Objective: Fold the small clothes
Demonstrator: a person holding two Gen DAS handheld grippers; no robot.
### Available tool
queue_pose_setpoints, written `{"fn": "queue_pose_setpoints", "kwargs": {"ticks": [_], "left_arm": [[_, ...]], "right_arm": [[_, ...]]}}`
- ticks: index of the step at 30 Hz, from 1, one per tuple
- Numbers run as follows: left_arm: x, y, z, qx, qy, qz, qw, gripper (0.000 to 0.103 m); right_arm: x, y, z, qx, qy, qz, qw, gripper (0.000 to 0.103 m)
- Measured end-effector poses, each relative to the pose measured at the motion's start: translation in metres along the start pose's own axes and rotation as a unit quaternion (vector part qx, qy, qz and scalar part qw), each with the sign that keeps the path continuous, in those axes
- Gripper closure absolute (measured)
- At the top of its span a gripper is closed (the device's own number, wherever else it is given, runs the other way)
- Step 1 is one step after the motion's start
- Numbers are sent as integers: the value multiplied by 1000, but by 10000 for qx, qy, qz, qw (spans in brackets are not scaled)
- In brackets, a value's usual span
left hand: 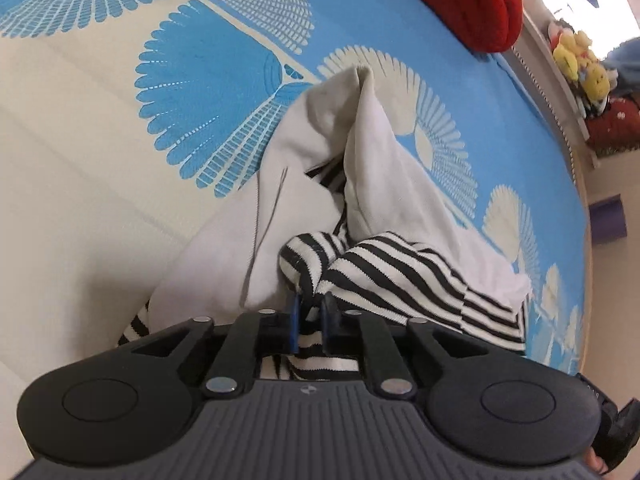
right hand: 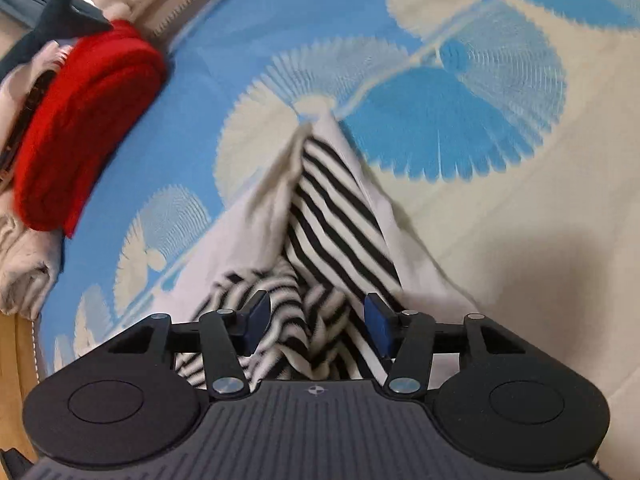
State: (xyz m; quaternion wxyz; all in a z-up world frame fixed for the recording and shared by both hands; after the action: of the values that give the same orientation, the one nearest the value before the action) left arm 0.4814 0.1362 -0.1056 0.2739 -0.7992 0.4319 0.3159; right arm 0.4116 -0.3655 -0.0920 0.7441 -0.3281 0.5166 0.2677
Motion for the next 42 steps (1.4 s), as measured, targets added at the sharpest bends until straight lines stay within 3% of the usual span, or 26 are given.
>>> {"fn": "queue_pose_setpoints", "kwargs": {"ticks": [1, 4, 7, 9, 12, 13, 16, 18, 20, 21, 23, 25, 28, 30, 33, 35, 39, 42], "left_arm": [[-2, -1, 2, -30, -15, -64, 10000, 97], [-14, -10, 7, -130, -216, -373, 9990, 98], [-6, -10, 7, -65, -301, -118, 9995, 97], [3, -7, 3, 80, -305, 212, 9993, 93], [-7, -8, -11, 474, -557, -170, 9972, 85], [-14, -10, -18, 609, -500, -387, 9961, 80], [-30, -7, -45, 1340, -197, -871, 9869, 78], [-27, -3, -55, 1603, -22, -850, 9834, 78], [-17, 1, -53, 1538, 138, -618, 9861, 78], [-9, 2, -48, 1410, 153, -439, 9889, 78], [10, 2, -29, 1073, -211, -6, 9940, 79], [23, 3, -12, 782, -461, 199, 9957, 87], [13, -5, -13, 661, -297, 42, 9974, 86], [-4, -11, -22, 668, -46, -303, 9973, 80], [-33, -19, -33, 828, 316, -812, 9927, 47], [-37, -27, -35, 743, 509, -966, 9912, 39], [-16, -62, -24, 229, 882, -921, 9916, 39], [21, -87, -14, -20, 1295, -549, 9901, 41]], "right_arm": [[6, 1, -3, 67, -67, 153, 9998, 52], [11, 4, -2, 160, -412, 412, 9982, 97], [-1, 6, 13, -147, -544, 176, 9983, 98], [1, 6, 14, -343, -123, 114, 9993, 97], [1, 3, 11, -430, 994, -250, 9938, 92], [-7, 1, 11, -412, 1087, -571, 9916, 91], [-37, -2, 24, -580, 376, -1357, 9883, 89], [-46, 2, 36, -930, -222, -1527, 9836, 79], [-36, 8, 46, -1199, -755, -1007, 9848, 63], [-23, 11, 48, -1197, -787, -599, 9879, 61], [11, 21, 45, -1223, -69, 142, 9924, 60], [34, 24, 35, -1152, 503, 382, 9913, 60], [33, 16, 29, -801, 424, 423, 9950, 60], [12, 15, 33, -872, 366, 93, 9955, 56], [-10, 8, 41, -1061, 178, -327, 9937, 51], [-12, 0, 42, -1076, 193, -399, 9932, 50], [-7, -4, 34, -847, 182, -267, 9959, 50], [-5, -5, 34, -751, 122, -226, 9968, 50]]}}
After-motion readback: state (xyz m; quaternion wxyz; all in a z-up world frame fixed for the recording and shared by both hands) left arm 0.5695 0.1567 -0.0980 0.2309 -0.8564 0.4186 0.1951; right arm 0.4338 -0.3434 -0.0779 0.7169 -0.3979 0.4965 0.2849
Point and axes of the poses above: each gripper's, at about its wrist camera, not at the fingertips, and x roughly the way its jaws point, z to its left, y to its underside, the point moved 1 cm from there along x, roughly the way its jaws point, and after that the axes turned 15 degrees about y, right-handed, at the moved point
